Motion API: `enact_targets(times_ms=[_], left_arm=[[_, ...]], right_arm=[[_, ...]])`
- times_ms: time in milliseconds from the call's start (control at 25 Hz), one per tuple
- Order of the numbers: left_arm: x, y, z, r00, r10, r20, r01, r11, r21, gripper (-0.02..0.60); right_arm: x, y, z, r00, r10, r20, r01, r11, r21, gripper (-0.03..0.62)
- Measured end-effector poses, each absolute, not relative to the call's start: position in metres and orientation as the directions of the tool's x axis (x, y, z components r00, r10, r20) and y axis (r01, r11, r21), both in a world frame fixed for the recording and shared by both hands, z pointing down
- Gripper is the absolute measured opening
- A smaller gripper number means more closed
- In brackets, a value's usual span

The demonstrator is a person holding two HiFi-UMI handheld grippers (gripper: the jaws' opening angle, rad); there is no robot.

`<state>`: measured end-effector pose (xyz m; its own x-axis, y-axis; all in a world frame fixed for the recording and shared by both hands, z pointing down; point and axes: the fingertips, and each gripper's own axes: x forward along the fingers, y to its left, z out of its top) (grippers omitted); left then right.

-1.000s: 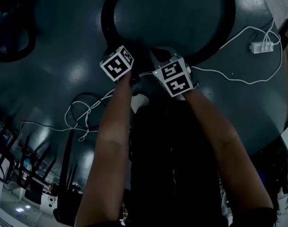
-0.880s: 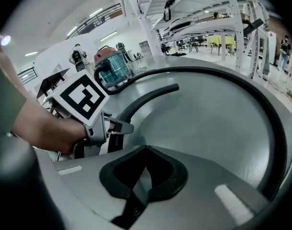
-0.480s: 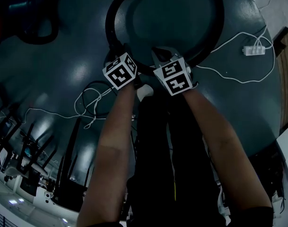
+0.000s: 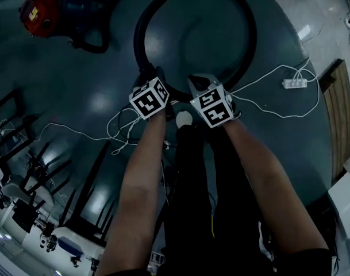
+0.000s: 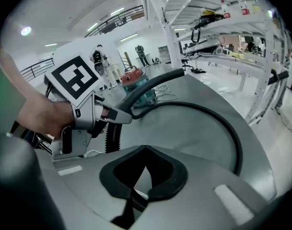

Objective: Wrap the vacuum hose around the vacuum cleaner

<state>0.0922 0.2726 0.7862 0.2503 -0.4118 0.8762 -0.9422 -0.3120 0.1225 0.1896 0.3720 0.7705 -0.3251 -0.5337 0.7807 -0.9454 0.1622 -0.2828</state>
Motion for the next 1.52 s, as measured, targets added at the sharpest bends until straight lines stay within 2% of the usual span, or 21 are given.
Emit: enact_targets(times_ms=[480,920,1000,1200,1520], left_arm=[[0.053,0.224,0.613,0.271,-0.499,0.823,-0.940,-0.321,0.115,0.244],[-0.032,0.182,0.488,0.250,-0.582,0.774,-0.949,-0.306,0.077,0.244],[-0.046,0.177,0.469,0.253,-0.586,0.770,-0.940,-0.337,0.052,0.244],[-0.071,0.169,0.431,0.256,-0.585,0.769,-0.901,-0.433,-0.029,0.242],[-0.116,0.135,0.367,0.240,-0.632,0.737,-0.904,-0.421,-0.067,0.244]], right_arm=[[0.155,0.327,0.623,-0.421,-0.531,0.735,-0.892,0.389,-0.230,-0.006],[0.092,0.243,0.490,-0.477,-0.588,0.653,-0.828,0.550,-0.110,-0.003],[0.075,0.227,0.464,-0.495,-0.592,0.637,-0.814,0.571,-0.102,0.026],[0.035,0.193,0.402,-0.541,-0.600,0.589,-0.767,0.640,-0.052,0.043],[-0.019,0.161,0.338,-0.589,-0.570,0.573,-0.708,0.706,-0.027,0.089]])
